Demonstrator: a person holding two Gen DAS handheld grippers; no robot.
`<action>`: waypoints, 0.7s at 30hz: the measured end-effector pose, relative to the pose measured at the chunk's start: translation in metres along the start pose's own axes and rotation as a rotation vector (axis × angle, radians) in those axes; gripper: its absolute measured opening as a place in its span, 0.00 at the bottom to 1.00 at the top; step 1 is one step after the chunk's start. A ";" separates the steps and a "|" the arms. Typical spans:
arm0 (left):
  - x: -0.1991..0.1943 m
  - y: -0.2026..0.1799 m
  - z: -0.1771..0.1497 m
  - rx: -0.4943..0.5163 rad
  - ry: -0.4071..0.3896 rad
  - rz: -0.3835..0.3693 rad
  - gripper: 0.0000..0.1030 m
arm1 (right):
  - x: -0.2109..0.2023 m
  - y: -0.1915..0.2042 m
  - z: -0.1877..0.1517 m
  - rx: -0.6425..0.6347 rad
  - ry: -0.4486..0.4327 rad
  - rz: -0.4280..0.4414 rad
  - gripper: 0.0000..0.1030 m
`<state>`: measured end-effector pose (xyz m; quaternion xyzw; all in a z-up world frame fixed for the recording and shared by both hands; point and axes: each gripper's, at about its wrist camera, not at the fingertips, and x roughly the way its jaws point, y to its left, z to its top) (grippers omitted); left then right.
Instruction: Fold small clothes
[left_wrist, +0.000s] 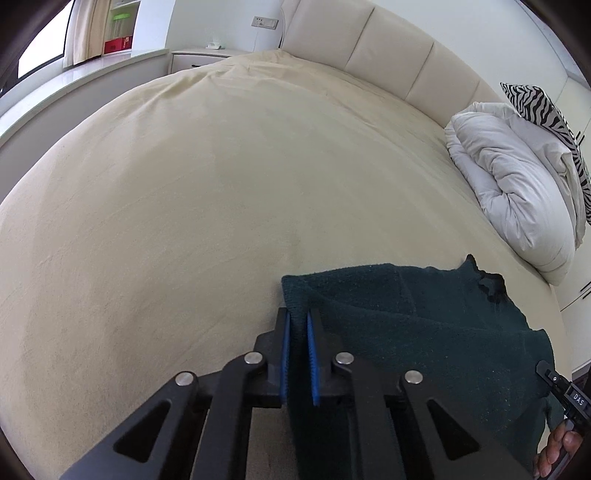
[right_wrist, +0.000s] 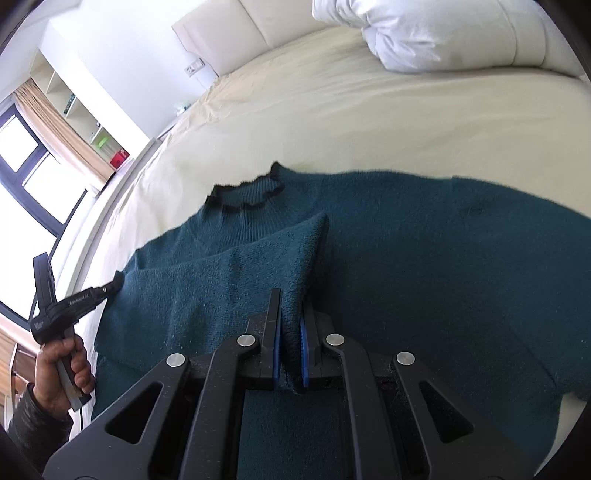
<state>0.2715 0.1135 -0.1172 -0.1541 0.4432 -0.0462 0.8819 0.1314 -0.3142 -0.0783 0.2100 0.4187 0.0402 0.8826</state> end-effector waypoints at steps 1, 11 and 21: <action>-0.001 0.000 0.000 -0.005 -0.007 -0.001 0.10 | -0.002 0.003 0.002 -0.012 -0.007 -0.004 0.06; 0.002 -0.004 -0.004 0.029 -0.023 0.023 0.10 | 0.028 -0.031 -0.006 0.104 0.105 0.017 0.06; -0.038 -0.006 -0.011 0.023 -0.097 0.050 0.21 | 0.021 -0.032 -0.005 0.111 0.078 -0.022 0.14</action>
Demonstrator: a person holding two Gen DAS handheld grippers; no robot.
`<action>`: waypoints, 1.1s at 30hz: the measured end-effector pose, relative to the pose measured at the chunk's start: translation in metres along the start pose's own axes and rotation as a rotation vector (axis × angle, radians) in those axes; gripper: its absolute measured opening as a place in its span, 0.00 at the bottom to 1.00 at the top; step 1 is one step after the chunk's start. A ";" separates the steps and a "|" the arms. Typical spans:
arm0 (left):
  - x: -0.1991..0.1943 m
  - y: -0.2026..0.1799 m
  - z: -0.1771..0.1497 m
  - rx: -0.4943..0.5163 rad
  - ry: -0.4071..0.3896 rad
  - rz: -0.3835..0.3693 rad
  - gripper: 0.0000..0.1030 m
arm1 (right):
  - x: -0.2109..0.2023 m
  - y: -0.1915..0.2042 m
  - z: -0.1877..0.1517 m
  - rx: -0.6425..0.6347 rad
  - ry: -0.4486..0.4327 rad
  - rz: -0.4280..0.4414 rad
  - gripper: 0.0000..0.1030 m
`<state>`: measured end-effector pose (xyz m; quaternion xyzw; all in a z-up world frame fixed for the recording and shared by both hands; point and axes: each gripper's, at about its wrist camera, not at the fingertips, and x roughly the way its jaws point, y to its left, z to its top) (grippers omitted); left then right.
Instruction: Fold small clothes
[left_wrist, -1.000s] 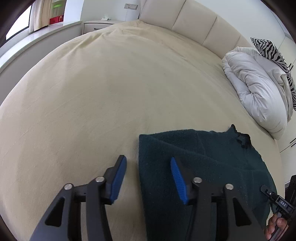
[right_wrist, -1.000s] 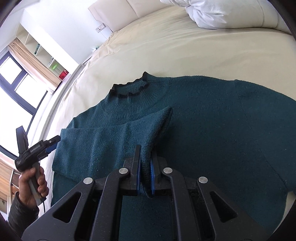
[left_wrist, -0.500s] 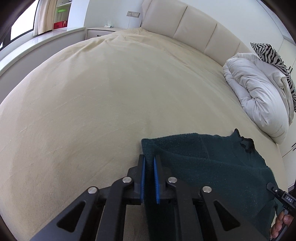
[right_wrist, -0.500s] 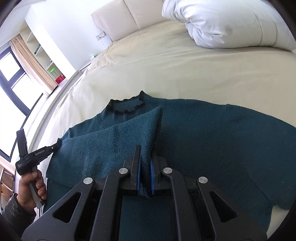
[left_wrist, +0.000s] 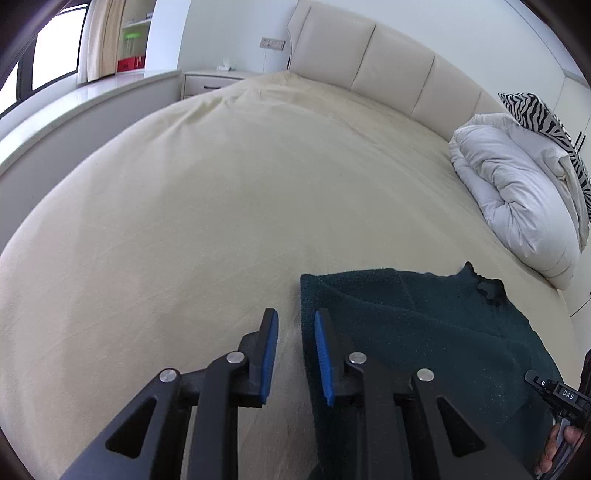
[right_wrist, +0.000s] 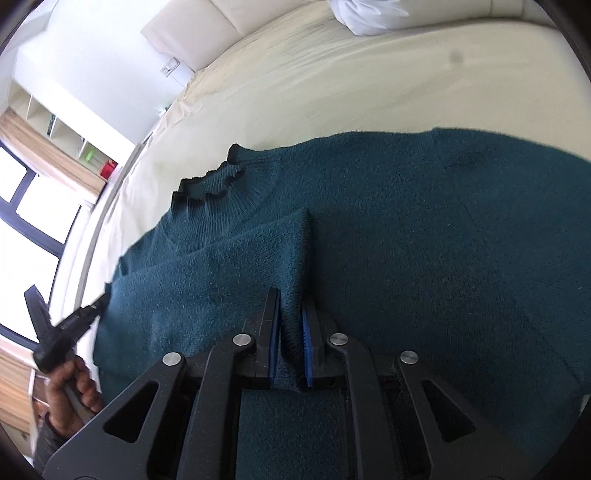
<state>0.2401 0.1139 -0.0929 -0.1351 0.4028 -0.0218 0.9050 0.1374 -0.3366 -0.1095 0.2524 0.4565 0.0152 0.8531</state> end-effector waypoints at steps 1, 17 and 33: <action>-0.009 -0.003 -0.002 0.008 -0.016 -0.014 0.21 | -0.007 0.000 -0.001 0.005 -0.020 -0.041 0.15; -0.004 -0.009 -0.049 0.211 0.062 0.060 0.26 | -0.005 0.017 -0.036 0.026 -0.016 0.131 0.15; -0.004 -0.048 -0.054 0.269 0.065 0.041 0.28 | -0.030 -0.020 -0.031 0.203 -0.084 0.209 0.35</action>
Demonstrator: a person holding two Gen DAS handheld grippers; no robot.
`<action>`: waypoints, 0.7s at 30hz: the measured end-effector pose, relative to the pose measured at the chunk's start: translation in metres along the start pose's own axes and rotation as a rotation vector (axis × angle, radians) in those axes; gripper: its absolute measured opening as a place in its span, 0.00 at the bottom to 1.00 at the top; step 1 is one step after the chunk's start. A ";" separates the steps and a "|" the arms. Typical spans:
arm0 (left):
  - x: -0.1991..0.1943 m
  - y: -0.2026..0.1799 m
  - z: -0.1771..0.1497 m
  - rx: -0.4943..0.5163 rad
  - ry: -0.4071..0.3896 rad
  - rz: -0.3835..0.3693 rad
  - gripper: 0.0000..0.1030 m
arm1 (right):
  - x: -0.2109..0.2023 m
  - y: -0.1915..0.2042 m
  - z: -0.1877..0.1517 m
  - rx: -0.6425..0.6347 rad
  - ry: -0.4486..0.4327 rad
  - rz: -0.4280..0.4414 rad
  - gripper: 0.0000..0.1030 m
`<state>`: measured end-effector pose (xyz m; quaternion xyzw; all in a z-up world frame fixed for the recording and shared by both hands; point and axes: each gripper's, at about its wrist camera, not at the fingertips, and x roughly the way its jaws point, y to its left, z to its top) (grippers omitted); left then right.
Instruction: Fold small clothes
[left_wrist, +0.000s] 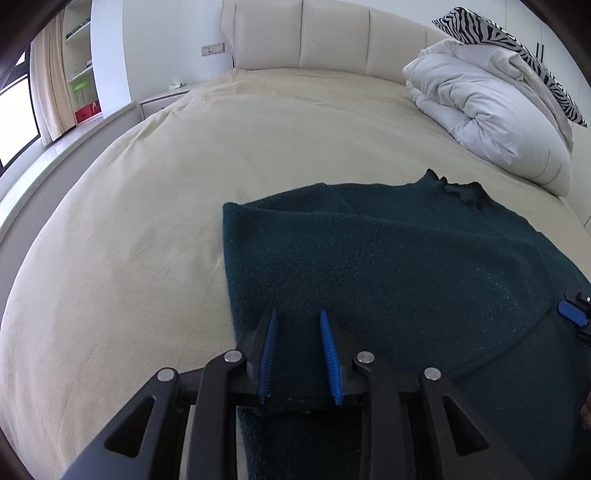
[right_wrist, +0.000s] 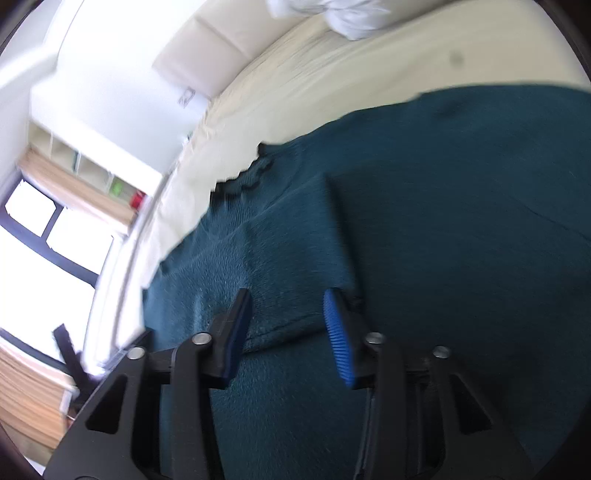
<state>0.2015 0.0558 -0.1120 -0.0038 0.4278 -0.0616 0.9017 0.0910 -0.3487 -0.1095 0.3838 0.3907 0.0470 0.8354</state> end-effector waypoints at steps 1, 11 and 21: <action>-0.005 0.002 0.000 -0.015 -0.002 -0.016 0.30 | -0.013 -0.005 0.001 0.006 -0.024 -0.057 0.37; -0.062 -0.011 -0.021 -0.169 -0.041 -0.210 0.68 | -0.230 -0.166 -0.030 0.420 -0.463 -0.177 0.58; -0.071 -0.063 -0.047 -0.203 0.053 -0.367 0.71 | -0.305 -0.267 -0.032 0.731 -0.653 -0.093 0.55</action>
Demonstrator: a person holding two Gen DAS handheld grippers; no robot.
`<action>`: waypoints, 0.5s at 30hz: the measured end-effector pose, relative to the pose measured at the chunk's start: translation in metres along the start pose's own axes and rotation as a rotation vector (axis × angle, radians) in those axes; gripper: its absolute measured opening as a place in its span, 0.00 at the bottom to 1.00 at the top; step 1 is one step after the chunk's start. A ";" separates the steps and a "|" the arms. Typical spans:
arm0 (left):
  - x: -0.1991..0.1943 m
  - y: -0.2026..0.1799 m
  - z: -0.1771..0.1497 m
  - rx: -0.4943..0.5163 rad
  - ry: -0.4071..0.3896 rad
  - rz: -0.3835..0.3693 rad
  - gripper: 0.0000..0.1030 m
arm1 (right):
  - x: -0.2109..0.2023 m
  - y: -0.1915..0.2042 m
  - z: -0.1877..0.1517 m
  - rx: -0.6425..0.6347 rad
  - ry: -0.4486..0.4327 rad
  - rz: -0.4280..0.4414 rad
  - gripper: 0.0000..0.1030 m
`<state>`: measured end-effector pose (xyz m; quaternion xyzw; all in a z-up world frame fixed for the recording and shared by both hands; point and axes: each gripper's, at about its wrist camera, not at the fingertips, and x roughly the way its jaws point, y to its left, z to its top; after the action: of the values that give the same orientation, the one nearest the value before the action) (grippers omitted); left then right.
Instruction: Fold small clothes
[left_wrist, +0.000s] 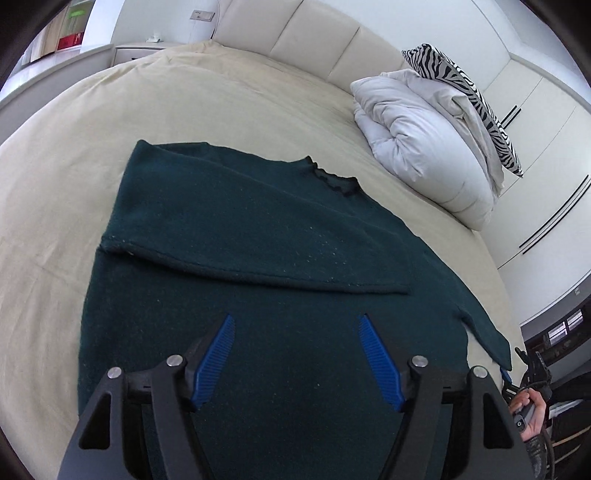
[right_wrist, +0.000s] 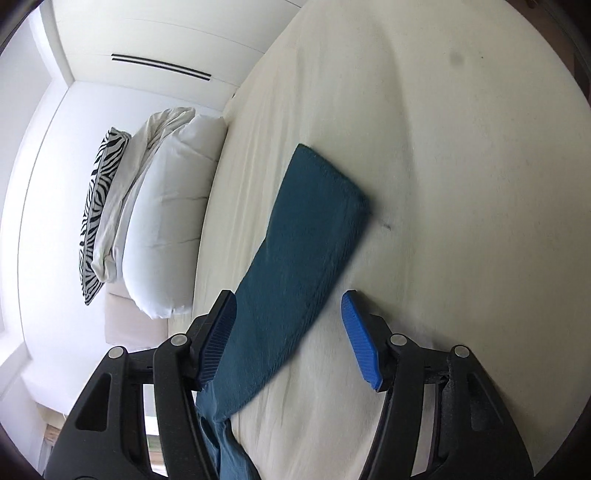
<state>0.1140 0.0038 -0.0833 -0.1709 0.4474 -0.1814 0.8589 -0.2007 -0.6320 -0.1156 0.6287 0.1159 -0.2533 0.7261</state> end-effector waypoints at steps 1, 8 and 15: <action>0.000 -0.001 -0.001 -0.003 0.005 0.000 0.71 | 0.007 0.002 0.005 -0.001 0.002 0.009 0.55; 0.004 0.003 -0.004 -0.045 0.028 -0.021 0.71 | 0.039 -0.009 0.064 -0.024 0.020 -0.029 0.23; 0.003 0.014 -0.006 -0.087 0.034 -0.066 0.71 | 0.046 0.053 0.038 -0.281 0.042 -0.092 0.07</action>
<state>0.1127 0.0142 -0.0953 -0.2198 0.4634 -0.1930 0.8365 -0.1400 -0.6750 -0.0855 0.5200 0.1942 -0.2546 0.7919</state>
